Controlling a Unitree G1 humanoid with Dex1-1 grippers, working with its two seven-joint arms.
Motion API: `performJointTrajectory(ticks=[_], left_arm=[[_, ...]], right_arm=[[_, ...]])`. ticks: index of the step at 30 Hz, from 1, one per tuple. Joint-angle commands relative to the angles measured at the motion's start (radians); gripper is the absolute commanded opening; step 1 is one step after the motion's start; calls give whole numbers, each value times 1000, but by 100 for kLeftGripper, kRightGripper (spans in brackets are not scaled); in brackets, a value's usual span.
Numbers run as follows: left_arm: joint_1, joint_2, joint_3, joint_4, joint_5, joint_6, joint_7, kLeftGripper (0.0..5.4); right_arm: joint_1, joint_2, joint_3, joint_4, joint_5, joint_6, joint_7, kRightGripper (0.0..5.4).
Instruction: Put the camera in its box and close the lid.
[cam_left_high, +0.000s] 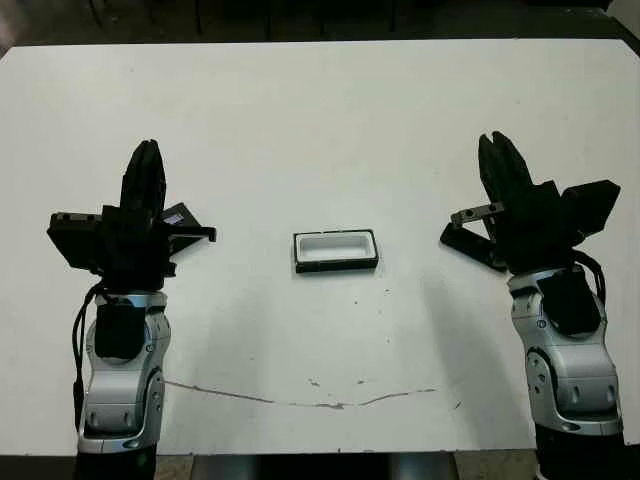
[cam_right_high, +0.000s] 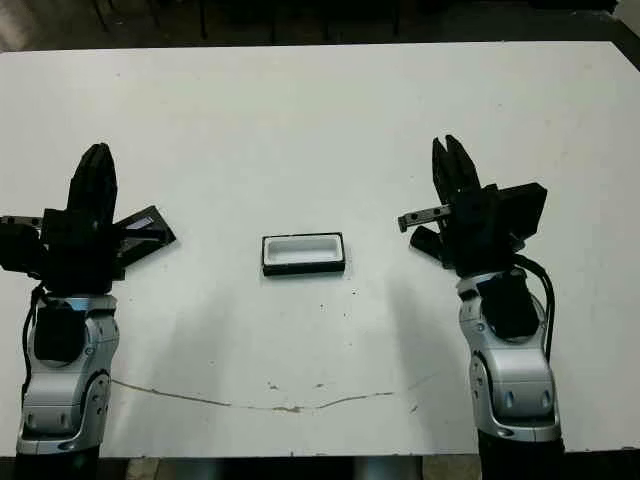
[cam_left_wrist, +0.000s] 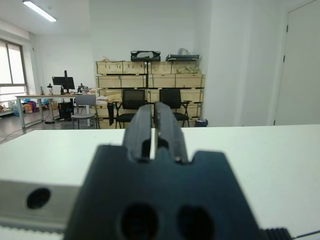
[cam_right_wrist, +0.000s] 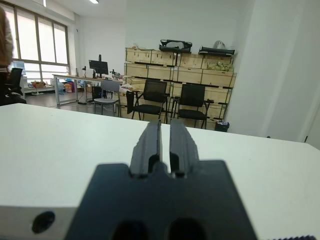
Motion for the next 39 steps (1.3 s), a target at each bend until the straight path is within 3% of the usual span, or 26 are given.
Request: performJointTrajectory(ticks=[1,9,14,18,22,26,31,35,39], left_arm=[[26,6,0,-10,-1,32,0,2],[21,1,-6,8,1,40,2,2],[36,1,-7,17,5,18,0,2],[48,5,-6,18,7,4,-3,2],[52,3,-9,24,4,-8,-6,2],[53,5,-11,29,6,-13,-9,2],[51,8,-11,36,9,-15,-10,0],[50,6,-9,45,-1,-20,-16,0],[49,12,-4,53,3,-23,-18,0]], right_arm=[[24,-1,2,4,9,12,9,0],[1,-22,-4,59,0,13,30,0],[-7,-86,-53,102,63,9,125,0],[-28,-160,-115,147,132,9,216,0],[-55,-258,-173,160,221,99,302,0],[-89,-386,-208,203,251,166,400,0],[-145,-506,-204,325,275,214,541,61],[-161,-528,-175,398,276,251,596,130],[-189,-547,-131,491,276,235,723,200]])
